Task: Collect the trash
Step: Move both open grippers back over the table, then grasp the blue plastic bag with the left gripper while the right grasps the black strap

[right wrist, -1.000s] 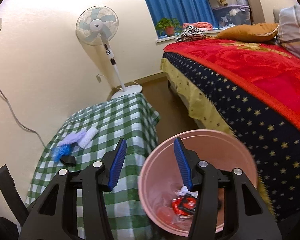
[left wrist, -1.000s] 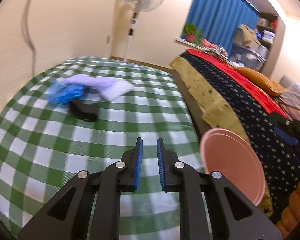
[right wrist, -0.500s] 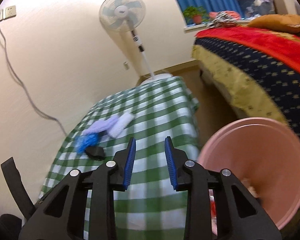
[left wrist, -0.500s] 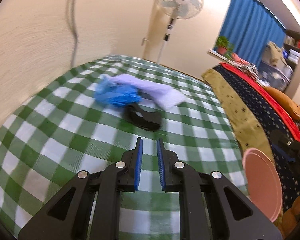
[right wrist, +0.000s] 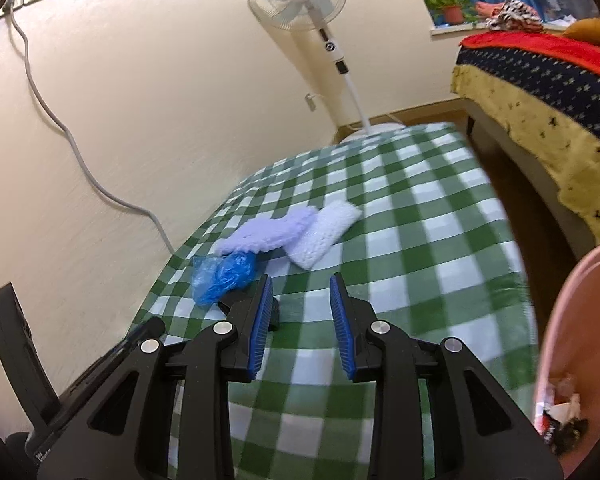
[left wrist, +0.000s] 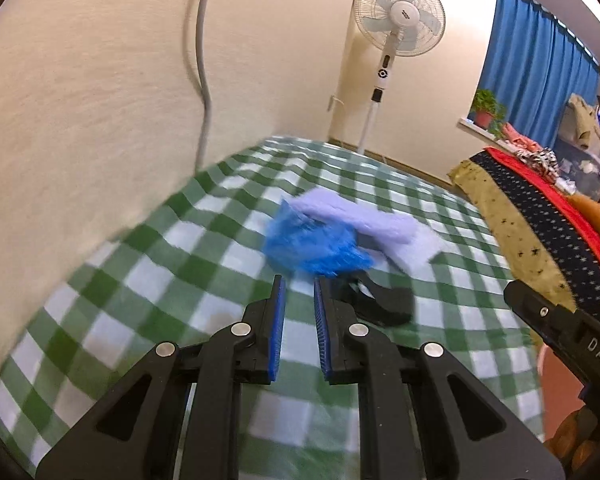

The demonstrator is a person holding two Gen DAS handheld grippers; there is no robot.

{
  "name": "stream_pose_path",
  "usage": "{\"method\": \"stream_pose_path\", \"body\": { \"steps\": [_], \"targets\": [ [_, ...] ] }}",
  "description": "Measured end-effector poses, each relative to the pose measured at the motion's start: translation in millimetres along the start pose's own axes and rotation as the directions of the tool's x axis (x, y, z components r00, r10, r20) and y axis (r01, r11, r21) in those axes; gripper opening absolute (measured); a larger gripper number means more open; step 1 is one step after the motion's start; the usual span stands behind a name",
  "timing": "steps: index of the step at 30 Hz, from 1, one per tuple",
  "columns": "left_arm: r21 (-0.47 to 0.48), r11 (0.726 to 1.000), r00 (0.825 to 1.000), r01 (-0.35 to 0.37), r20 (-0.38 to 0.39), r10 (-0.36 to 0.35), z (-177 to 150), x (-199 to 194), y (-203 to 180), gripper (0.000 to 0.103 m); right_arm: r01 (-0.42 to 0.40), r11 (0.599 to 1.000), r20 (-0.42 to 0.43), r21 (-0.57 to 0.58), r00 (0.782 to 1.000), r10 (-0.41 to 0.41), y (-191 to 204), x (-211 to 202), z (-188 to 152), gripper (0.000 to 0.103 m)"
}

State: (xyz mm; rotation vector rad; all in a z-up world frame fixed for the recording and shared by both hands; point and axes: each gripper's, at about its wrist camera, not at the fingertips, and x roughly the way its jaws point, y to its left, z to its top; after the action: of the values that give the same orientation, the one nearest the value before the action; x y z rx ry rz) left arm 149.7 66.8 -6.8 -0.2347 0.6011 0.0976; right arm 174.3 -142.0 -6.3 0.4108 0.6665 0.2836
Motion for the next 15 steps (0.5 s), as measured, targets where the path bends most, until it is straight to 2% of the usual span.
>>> {"method": "stream_pose_path", "body": {
  "steps": [2,7,11,15],
  "targets": [
    [0.012,1.000,1.000,-0.009,-0.005,0.009,5.0,8.8,3.0,0.015,0.003,1.000,-0.030,-0.012,1.000,-0.003,4.9,14.4,-3.2,0.031],
    [0.049,0.999,1.000,0.021,-0.009,-0.021,18.4,25.2,6.2,0.015,-0.027,0.999,-0.092,-0.017,0.995,0.025,13.1,43.7,-8.7,0.032],
    [0.064,0.998,1.000,0.013,-0.023,-0.012,28.6,42.4,14.0,0.015,-0.034,0.999,-0.113,0.014,0.993,0.035,10.1,54.4,-7.4,0.041],
    [0.085,0.996,0.998,0.025,-0.063,-0.020,32.8,62.1,14.8,0.015,-0.035,0.999,-0.142,0.036,0.989,0.039,6.4,63.4,-6.6,0.041]
  ]
}}
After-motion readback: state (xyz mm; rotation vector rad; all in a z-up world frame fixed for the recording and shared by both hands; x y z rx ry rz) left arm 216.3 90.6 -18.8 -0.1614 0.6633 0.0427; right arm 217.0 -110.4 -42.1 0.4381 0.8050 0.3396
